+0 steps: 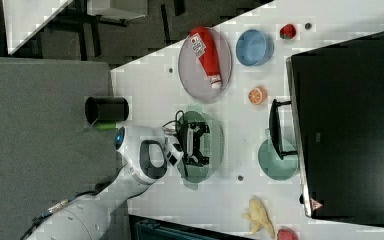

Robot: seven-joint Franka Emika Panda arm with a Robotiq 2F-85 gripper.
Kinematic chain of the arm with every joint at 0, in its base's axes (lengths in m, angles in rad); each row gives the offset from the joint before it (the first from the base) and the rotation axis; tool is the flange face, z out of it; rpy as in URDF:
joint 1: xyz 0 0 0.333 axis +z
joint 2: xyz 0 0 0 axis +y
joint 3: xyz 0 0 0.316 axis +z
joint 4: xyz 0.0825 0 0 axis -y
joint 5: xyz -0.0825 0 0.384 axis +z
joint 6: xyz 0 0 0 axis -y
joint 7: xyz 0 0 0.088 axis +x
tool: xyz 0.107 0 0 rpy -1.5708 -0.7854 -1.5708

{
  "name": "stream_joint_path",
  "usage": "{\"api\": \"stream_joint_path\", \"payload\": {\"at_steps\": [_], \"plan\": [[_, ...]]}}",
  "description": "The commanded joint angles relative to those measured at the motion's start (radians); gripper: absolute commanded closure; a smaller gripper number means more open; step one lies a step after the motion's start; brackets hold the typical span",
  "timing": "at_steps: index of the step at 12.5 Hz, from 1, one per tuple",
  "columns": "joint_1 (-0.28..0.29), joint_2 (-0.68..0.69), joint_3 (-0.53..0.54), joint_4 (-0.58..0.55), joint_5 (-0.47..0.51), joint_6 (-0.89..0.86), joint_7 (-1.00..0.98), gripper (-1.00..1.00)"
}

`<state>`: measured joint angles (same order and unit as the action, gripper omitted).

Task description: Drag strainer left to right.

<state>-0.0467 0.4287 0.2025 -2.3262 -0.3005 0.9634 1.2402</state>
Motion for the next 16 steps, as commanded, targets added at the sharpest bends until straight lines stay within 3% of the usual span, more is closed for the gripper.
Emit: {"api": "stream_joint_path", "payload": {"at_steps": [1,12,16], "plan": [[-0.010,-0.033,-0.054,0.007,-0.002,0.017,-0.139,-1.00],[-0.020,-0.034,-0.252,-0.001,-0.002,0.045,-0.348,-1.00],[-0.020,-0.035,-0.273,-0.001,-0.002,0.045,-0.351,-1.00]]}}
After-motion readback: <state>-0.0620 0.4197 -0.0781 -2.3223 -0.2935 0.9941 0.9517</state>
